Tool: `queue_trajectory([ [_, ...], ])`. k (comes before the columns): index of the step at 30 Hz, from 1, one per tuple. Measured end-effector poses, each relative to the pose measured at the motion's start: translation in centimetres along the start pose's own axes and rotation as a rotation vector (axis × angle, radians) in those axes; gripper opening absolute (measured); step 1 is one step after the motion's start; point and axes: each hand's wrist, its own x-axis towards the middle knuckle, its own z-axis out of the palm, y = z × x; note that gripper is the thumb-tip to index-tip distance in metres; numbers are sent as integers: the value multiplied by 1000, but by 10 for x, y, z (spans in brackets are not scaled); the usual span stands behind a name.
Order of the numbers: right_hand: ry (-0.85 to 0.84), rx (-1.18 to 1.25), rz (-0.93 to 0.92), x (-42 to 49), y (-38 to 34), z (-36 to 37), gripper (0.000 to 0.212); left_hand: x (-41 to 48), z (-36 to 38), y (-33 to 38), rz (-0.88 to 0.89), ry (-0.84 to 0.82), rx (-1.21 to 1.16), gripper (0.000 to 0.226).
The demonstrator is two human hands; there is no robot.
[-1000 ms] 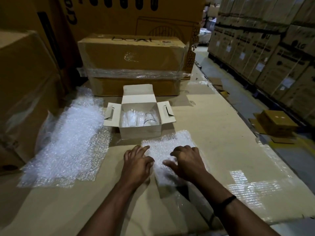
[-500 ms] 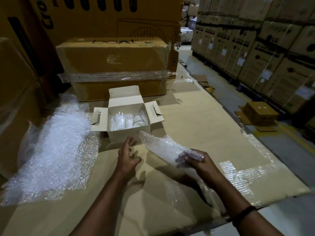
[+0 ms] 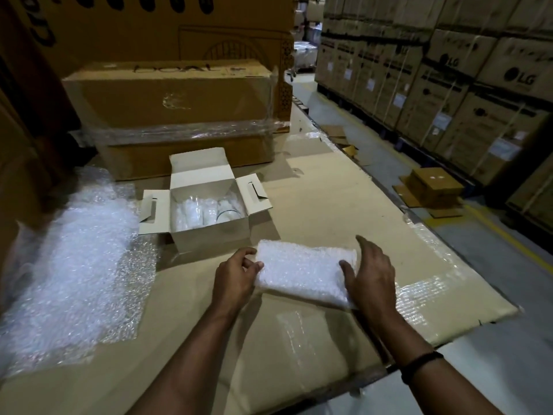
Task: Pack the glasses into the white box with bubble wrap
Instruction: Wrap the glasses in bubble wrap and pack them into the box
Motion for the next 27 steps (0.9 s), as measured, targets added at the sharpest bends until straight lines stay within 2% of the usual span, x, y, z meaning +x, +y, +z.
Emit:
queue_trajectory([
  [1, 26, -125, -125, -6, -3, 2, 58, 1, 3, 1, 20, 13, 17, 23],
  [3, -123, -301, -267, -15, -7, 6, 66, 4, 7, 6, 73, 44, 81, 26],
  [6, -521, -469, -272, -20, -5, 15, 88, 2, 7, 6, 222, 92, 286, 42],
  [8, -643, -484, -219, -20, -2, 17, 108, -2, 4, 3, 378, 39, 417, 57],
  [10, -671, -499, -212, -18, -1, 17, 121, -6, 1, 2, 452, -167, 595, 67],
  [11, -698, -499, -214, -17, -1, 15, 119, -6, 2, 1, 445, -278, 690, 73],
  [13, -738, -518, -238, -16, -5, 9, 92, -6, 4, 0, 417, -366, 792, 81],
  [15, -617, -554, -328, -10, -9, 5, 58, -5, 5, 0, 391, -332, 779, 81],
  [16, -556, -533, -353, -4, -11, 3, 54, -4, 6, 1, 395, -300, 767, 78],
  [17, -548, -505, -354, 3, -12, 2, 57, -1, 6, 2, 423, -263, 763, 74],
  [19, -668, -491, -345, 16, -11, 1, 67, 5, 8, 7, 509, -246, 770, 64],
  [21, -819, -516, -367, 23, -8, 3, 76, 10, 12, 16, 533, -394, 810, 56],
  [24, -841, -487, -394, 27, -6, 2, 91, 14, 15, 25, 460, -603, 834, 74],
  [27, -858, -506, -377, 28, -11, -6, 104, 16, 10, 21, 457, -612, 807, 90],
])
